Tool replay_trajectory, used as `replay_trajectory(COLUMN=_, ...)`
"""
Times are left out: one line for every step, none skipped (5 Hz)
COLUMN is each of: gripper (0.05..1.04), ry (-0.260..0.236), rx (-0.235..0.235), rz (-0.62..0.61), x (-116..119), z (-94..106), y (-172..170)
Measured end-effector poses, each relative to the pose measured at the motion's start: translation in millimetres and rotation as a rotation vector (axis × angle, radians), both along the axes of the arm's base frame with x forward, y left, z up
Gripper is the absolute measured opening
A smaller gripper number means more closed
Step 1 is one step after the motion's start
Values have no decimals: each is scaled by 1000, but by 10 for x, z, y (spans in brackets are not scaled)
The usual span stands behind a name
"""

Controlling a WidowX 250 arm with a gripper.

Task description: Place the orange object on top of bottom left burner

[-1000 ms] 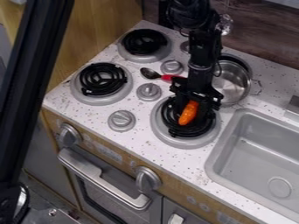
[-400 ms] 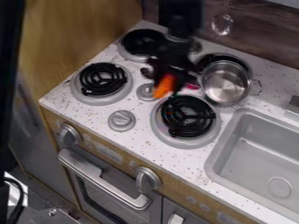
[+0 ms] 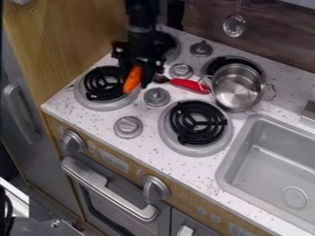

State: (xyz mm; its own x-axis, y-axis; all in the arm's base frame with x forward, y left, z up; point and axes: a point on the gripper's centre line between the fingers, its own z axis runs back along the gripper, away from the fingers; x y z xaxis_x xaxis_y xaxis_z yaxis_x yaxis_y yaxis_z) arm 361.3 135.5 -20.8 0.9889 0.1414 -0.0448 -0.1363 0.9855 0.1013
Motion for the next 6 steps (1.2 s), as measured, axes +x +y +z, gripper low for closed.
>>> replay_trajectory(gripper=576, ry=15, rx=-6, rz=43, x=-25, z=-84, y=251)
replay_trajectory(gripper=576, ry=38, rx=-8, rz=62, x=-7, z=-195, y=369)
replay_trajectory(gripper=639, ry=68, rx=-21, rz=71, x=9, z=-313, y=450)
replay_trajectory(gripper=931, ry=61, rx=-35, rz=78, x=62, z=-344, y=481)
replay_trajectory(gripper=1000, ry=68, rx=-43, rz=70, x=43, z=-353, y=443)
replay_trajectory(gripper=1000, ry=56, rx=-44, rz=38, x=1, z=-192, y=273)
